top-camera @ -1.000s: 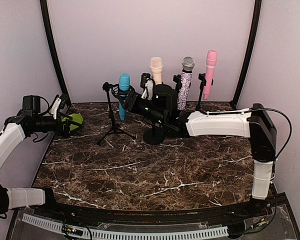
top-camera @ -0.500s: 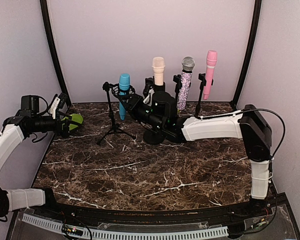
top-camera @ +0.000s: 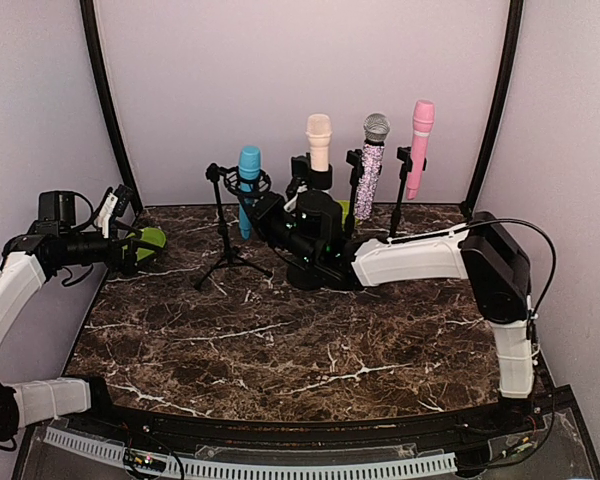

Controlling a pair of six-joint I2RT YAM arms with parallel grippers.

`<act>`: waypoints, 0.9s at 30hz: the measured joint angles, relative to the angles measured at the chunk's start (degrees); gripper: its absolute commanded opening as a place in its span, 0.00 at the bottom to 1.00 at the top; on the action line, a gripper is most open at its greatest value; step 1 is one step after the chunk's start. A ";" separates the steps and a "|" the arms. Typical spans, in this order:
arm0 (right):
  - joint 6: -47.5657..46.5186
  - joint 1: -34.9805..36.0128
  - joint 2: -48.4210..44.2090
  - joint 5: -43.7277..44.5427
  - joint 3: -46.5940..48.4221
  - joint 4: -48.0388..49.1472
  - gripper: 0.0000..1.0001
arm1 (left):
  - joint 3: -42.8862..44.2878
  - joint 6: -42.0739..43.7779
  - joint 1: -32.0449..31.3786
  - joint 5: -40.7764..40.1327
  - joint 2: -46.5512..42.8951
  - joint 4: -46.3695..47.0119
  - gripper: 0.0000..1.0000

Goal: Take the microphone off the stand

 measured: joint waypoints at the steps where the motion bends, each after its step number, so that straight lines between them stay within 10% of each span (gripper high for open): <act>1: 0.48 0.24 0.42 0.76 0.35 0.96 0.34 | -0.09 0.00 0.00 0.00 -0.02 0.02 0.99; 27: 11.17 3.82 5.97 9.53 6.10 8.94 0.00 | -2.84 1.75 0.00 -0.02 -1.84 -1.33 0.99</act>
